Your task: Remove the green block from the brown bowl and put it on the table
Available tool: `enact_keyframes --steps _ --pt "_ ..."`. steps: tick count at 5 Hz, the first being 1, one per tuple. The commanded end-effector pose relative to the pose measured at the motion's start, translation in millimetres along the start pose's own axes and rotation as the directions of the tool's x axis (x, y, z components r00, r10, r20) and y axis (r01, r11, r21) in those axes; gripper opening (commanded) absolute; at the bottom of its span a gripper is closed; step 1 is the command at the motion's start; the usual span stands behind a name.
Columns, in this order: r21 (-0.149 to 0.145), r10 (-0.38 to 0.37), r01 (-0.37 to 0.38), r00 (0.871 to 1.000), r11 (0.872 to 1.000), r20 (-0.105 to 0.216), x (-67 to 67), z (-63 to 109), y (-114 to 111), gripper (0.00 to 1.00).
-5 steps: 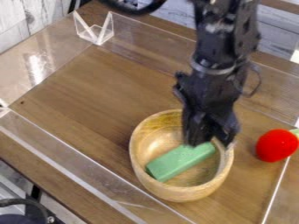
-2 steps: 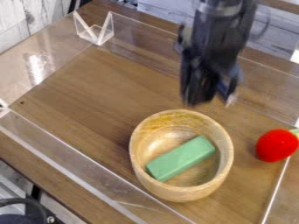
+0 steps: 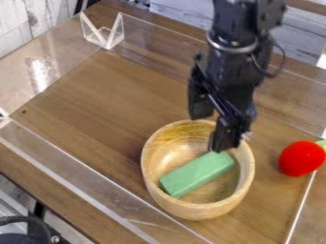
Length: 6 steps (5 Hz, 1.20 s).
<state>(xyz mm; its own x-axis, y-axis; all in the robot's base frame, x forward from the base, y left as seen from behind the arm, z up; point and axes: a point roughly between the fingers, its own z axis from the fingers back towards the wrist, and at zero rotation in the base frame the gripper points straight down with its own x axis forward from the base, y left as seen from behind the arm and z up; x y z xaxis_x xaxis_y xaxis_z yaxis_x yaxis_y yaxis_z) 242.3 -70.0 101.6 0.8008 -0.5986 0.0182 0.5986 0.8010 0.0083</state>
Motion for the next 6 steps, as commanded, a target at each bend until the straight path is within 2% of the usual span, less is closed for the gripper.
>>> enact_keyframes --steps 1,3,4,5,6 --pt "0.008 -0.073 0.073 0.996 0.997 0.042 10.1 -2.1 6.2 1.0" --pt "0.003 -0.035 0.035 0.998 0.999 0.053 1.7 -34.8 -10.8 1.0" --pt "0.002 -0.015 0.015 0.998 1.0 0.055 -1.4 -46.7 -18.0 0.0" --pt "0.022 0.053 -0.054 0.998 0.998 0.036 7.3 -22.5 -4.0 0.0" --pt "0.069 0.162 -0.164 0.986 0.984 0.03 15.3 16.6 19.0 0.0"
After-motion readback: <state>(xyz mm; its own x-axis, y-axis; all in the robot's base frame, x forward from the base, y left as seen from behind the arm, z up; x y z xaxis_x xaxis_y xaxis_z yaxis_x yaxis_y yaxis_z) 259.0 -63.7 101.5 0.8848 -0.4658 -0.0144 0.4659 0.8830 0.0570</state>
